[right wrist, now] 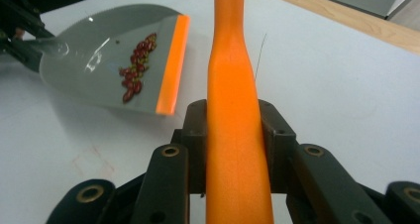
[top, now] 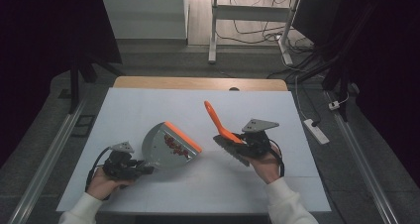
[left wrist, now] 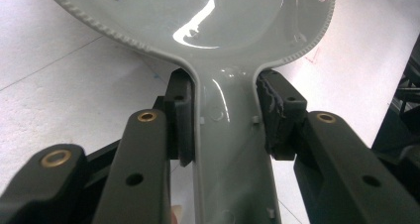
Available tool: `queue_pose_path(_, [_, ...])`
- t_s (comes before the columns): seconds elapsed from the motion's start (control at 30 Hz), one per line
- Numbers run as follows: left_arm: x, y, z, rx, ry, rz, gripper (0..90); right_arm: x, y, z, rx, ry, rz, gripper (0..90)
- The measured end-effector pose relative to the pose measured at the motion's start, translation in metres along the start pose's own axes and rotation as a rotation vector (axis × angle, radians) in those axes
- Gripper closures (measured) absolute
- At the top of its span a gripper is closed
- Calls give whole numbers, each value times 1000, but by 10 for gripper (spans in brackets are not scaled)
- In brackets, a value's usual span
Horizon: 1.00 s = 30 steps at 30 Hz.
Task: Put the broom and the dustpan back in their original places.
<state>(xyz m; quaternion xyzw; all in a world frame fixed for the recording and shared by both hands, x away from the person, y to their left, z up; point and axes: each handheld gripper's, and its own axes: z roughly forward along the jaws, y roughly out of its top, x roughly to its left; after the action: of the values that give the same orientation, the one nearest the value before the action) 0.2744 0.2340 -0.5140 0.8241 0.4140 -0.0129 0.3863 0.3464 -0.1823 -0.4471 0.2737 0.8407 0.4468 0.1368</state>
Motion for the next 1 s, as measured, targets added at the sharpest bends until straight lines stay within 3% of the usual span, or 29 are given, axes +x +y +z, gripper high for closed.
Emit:
queue_pose_path(0.27, [-1, -1, -4, -44, 28, -33, 613, -4, -7, -13, 1, -21, 11, 693])
queue_pose_path(1.0, [-1, -12, -9, -112, 111, -169, 613, -8, -28, -25, 54, -4, 38, 693])
